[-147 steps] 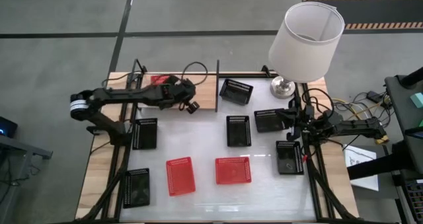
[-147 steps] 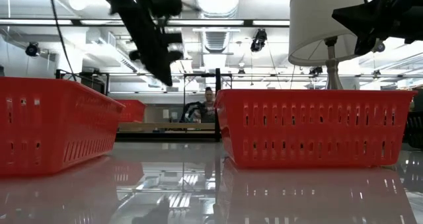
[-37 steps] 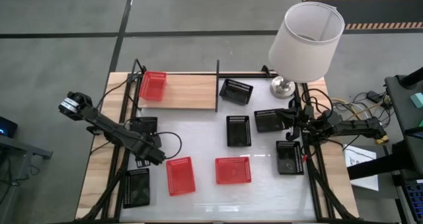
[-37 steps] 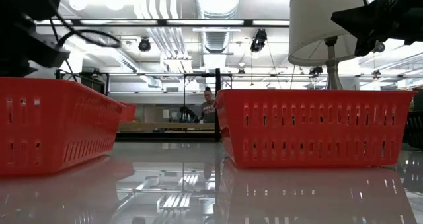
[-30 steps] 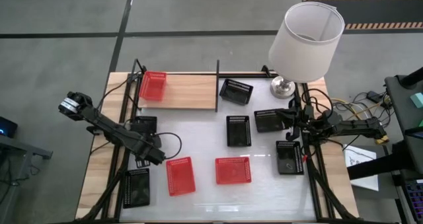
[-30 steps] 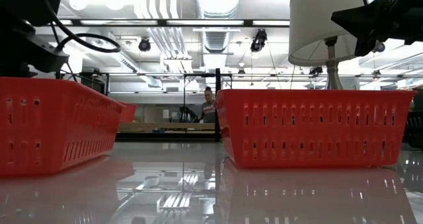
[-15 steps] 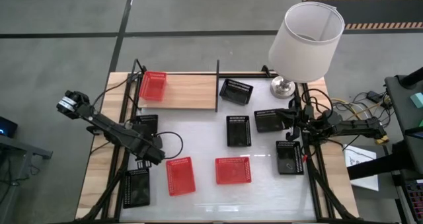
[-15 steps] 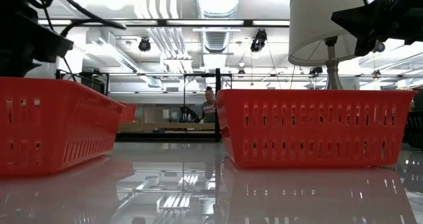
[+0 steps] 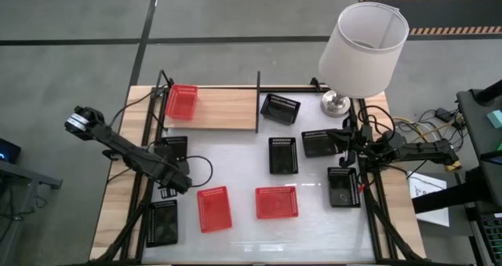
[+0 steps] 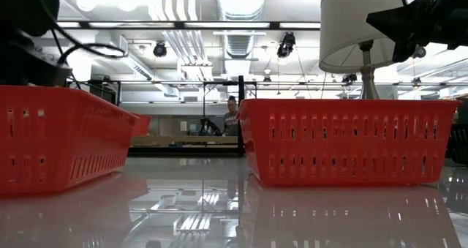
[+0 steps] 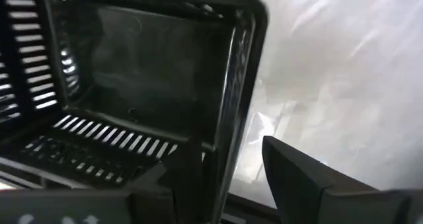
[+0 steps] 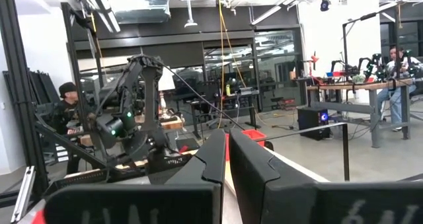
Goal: Stack baskets on shelf by color
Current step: Put the black basket on the shelf
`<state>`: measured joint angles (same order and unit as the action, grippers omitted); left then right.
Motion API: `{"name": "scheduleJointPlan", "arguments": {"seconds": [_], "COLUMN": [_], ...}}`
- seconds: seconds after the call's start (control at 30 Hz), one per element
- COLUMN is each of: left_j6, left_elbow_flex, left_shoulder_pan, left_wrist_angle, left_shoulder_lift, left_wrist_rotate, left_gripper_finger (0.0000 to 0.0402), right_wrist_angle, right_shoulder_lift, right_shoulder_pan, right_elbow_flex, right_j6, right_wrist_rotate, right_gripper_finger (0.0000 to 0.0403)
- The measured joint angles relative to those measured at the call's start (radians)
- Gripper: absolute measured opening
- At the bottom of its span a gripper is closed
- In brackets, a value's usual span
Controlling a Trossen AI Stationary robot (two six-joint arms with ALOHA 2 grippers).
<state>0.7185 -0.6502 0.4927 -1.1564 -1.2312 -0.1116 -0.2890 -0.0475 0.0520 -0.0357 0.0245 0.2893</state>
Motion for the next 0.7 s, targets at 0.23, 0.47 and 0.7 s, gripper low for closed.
{"name": "scheduleJointPlan", "arguments": {"seconds": [0.23,0.47,0.7], "left_j6": [0.000,0.014,0.029], "left_elbow_flex": [0.012,-0.069,-0.308], "left_shoulder_pan": [0.000,0.000,0.000], "left_wrist_angle": [0.023,0.023,0.022], "left_shoulder_lift": [-0.012,-0.013,-0.074], "left_wrist_rotate": [0.000,0.000,-0.038], "left_gripper_finger": [0.0073,0.0005,0.0001], "right_wrist_angle": [0.000,0.000,0.000], "right_shoulder_lift": [0.000,0.000,0.000], "right_shoulder_pan": [0.000,0.000,0.000], "right_elbow_flex": [0.000,0.000,0.000], "right_j6": [-0.003,-0.002,-0.001], "right_wrist_rotate": [0.000,0.000,0.000], "right_gripper_finger": [0.0013,0.0013,0.0013]}}
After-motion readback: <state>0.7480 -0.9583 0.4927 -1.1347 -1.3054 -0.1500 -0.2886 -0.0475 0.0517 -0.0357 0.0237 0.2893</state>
